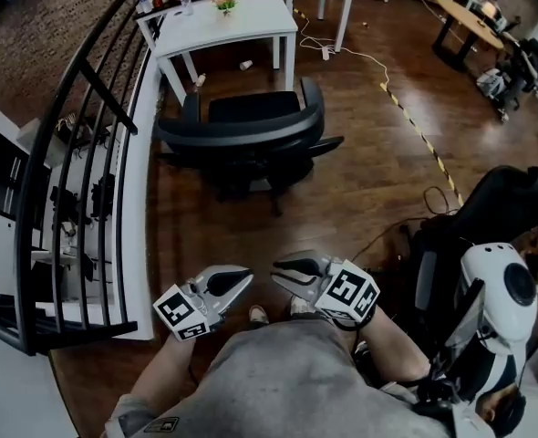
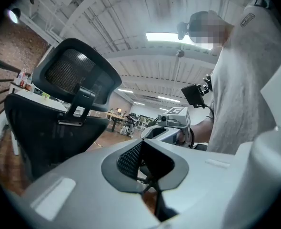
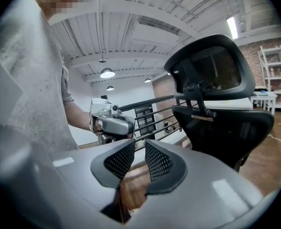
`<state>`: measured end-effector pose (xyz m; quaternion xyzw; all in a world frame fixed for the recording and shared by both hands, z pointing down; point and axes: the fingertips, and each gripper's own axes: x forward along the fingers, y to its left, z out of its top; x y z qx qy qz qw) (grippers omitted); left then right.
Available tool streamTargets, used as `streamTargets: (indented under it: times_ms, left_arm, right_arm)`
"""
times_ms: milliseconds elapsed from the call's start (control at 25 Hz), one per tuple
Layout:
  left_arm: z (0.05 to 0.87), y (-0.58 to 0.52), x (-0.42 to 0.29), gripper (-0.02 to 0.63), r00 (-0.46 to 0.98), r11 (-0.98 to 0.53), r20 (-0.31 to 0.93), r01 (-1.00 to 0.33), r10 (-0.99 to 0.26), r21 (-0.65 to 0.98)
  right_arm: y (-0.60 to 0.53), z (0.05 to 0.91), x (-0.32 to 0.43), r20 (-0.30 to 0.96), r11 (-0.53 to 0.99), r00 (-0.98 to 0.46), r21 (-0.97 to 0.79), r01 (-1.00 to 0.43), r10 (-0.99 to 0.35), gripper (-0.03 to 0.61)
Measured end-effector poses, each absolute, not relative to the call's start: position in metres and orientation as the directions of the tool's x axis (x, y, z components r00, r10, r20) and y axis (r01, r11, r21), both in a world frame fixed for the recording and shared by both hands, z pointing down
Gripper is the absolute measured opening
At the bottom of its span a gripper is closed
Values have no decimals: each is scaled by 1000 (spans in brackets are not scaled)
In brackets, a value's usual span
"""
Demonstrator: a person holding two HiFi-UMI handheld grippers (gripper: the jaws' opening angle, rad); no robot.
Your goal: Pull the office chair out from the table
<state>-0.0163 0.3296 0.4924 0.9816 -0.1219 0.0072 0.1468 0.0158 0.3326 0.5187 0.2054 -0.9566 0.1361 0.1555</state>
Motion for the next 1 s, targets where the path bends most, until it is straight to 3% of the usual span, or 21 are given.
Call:
streamTargets:
  times_ms: [280, 680, 800, 1000]
  left_arm:
    - [502, 346, -27, 0, 985, -930, 68, -172, -159, 324]
    - [518, 377, 4, 0, 986, -919, 66, -166, -153, 356]
    - [521, 381, 13, 0, 986, -921, 78, -166, -147, 352]
    - [525, 381, 20, 0, 985, -921, 88, -170, -148, 352]
  right_arm:
    - [355, 536, 6, 386, 839, -846, -255, -481, -368, 77]
    - [385, 560, 22, 408, 849, -861, -292, -439, -305, 75]
    - [385, 561, 33, 402, 841, -857, -293, -455, -324, 9]
    - [384, 562, 43, 403, 836, -851, -288, -467, -337, 8]
